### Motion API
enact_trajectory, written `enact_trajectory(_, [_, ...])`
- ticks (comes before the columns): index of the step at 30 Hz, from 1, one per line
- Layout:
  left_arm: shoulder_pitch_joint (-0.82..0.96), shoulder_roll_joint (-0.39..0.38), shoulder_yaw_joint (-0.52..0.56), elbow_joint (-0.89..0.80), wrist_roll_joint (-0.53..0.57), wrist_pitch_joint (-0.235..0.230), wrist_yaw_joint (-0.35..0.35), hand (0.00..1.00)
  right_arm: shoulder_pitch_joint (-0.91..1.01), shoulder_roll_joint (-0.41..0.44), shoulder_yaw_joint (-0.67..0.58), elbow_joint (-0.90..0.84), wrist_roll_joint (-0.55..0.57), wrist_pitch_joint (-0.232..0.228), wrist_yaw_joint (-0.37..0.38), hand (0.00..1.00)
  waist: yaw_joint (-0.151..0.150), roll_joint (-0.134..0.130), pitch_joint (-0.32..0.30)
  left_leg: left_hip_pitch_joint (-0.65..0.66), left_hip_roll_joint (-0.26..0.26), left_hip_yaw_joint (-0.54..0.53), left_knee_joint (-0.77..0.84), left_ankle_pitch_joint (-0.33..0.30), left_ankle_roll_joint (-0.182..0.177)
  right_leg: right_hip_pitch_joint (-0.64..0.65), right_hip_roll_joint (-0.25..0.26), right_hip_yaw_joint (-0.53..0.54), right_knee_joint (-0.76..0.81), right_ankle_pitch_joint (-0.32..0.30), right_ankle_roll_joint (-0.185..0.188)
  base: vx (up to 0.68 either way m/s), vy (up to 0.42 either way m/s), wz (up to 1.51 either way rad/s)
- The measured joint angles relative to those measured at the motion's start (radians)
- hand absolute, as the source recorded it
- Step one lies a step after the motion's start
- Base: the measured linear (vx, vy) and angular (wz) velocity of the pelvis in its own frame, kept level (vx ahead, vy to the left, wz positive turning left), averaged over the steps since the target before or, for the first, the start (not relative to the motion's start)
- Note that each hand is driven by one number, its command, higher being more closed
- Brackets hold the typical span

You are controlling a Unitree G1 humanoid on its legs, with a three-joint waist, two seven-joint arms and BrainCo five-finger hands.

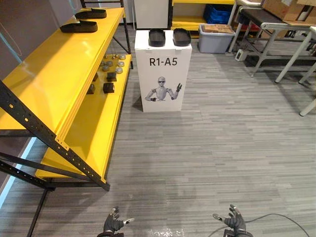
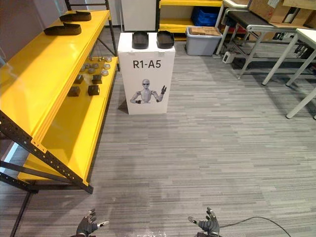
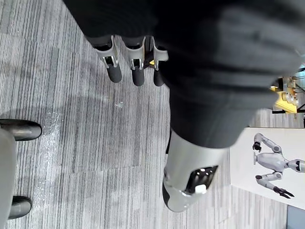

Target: Walk over and take plastic housings, then place them on the shelf

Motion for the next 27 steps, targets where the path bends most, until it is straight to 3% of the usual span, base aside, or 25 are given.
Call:
enact_trajectory(13, [0.002,-0.025,0.038,-0.023,-0.002,-0.001,0.002,0.00,0.003,-0.007,0.001,-0.013,-0.018,0.000,0.006,0.00,-0.003,0.003,0.004,0.018,0.001,0.005,0.006,-0.015,-0.018,0.018,-0.003,0.005,0.000,-0.011,0.018,-0.03,0.014,-0.02])
enact_trajectory(19, [0.024,-0.033,0.038,-0.069,-0.004,-0.001,0.011,0.00,0.000,-0.009,0.001,-0.014,0.001,0.000,0.003,0.00,-0.011,0.013,0.005,0.007,0.003,0.020,0.016,-0.034,0.009,-0.006,0.001,0.014,0.006,-0.011,0.018,-0.10,0.031,-0.08])
enact_trajectory(27, [0.041,-0.039,0.050,-0.145,-0.014,0.000,0.021,0.00,-0.032,-0.016,0.001,-0.017,0.003,0.001,-0.011,0.00,-0.006,0.029,0.001,-0.071,0.010,0.076,0.112,-0.109,0.024,-0.071,0.005,0.066,0.032,-0.021,0.030,0.03,0.044,-0.24])
